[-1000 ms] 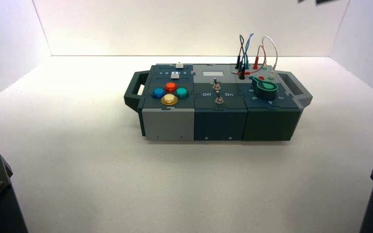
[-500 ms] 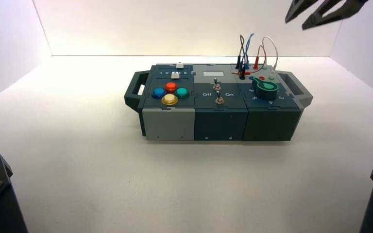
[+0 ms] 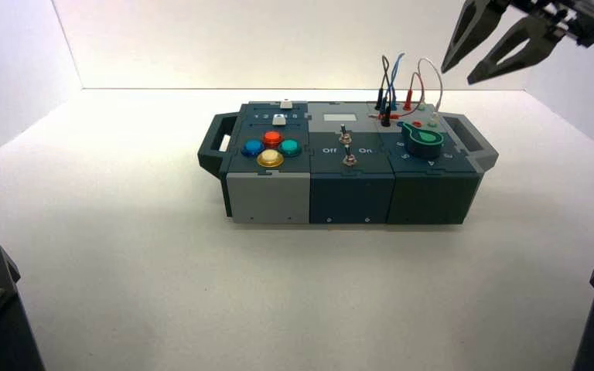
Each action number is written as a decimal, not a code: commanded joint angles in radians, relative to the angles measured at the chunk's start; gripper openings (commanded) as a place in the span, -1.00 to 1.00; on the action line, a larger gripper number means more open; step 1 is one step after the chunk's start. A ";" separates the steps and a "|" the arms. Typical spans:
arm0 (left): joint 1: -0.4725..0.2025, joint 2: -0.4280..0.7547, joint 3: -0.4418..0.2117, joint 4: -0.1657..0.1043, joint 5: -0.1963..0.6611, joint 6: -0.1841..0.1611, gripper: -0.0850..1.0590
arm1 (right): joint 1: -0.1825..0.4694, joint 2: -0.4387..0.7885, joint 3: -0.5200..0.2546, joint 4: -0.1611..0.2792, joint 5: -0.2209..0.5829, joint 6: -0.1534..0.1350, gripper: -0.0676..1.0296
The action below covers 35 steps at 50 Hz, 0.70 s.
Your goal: Insert the red wire.
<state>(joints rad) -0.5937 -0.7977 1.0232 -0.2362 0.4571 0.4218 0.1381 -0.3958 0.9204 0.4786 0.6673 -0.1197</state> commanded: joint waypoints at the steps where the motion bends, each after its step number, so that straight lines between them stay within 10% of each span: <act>1: -0.005 0.020 -0.040 0.000 0.009 0.006 -0.91 | 0.011 0.048 -0.035 0.006 -0.021 -0.005 0.10; 35: -0.041 0.106 -0.072 0.000 0.018 0.006 -0.91 | 0.049 0.215 -0.063 0.058 -0.202 -0.003 0.11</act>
<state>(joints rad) -0.6305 -0.6949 0.9833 -0.2362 0.4847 0.4234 0.1810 -0.1902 0.8912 0.5292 0.4771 -0.1212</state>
